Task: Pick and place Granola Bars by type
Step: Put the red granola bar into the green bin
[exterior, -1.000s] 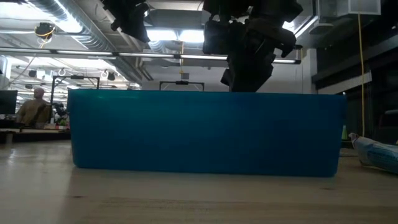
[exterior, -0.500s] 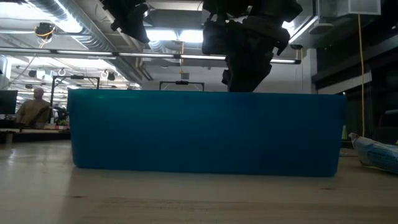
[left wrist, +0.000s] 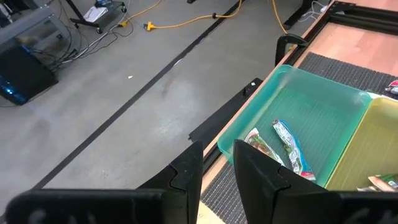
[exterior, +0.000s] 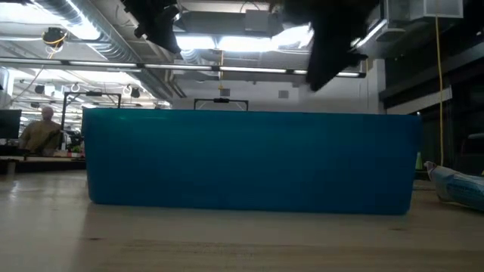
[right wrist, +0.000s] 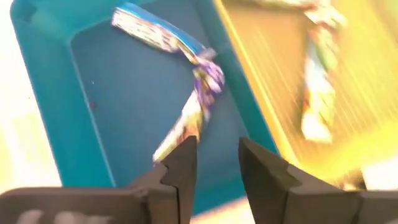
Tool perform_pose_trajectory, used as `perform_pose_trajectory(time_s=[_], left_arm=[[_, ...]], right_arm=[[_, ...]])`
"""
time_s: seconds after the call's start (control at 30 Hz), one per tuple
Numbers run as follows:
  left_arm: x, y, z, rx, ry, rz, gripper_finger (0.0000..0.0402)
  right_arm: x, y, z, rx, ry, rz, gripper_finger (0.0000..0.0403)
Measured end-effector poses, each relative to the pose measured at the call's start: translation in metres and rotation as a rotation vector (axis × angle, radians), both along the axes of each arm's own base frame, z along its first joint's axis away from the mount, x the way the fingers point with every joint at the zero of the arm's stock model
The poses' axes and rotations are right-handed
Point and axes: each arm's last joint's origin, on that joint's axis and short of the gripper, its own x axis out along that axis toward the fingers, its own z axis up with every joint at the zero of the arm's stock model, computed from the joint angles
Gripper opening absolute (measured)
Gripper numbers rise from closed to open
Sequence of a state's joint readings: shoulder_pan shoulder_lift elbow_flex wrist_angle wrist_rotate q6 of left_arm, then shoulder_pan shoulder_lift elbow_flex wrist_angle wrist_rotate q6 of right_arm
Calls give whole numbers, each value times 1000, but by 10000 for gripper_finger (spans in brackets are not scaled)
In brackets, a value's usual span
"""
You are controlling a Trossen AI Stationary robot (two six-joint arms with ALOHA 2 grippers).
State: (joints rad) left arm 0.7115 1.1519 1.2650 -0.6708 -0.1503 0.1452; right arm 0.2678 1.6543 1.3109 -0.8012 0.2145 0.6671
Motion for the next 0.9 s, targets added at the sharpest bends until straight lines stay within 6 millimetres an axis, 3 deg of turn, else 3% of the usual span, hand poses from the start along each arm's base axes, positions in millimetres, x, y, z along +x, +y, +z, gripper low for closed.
perform_pose_trajectory(time_s=[0.3, 0.7, 0.9], left_arm=[[0, 0, 0, -6, -5, -21, 84], [0, -1, -1, -21, -1, -13, 83], [0, -1, -1, -22, -1, -10, 83]], right_arm=[[-50, 36, 21, 139, 113, -143, 122], [-60, 43, 19, 172, 163, -277, 125], [-67, 55, 12, 229, 161, -392, 183]])
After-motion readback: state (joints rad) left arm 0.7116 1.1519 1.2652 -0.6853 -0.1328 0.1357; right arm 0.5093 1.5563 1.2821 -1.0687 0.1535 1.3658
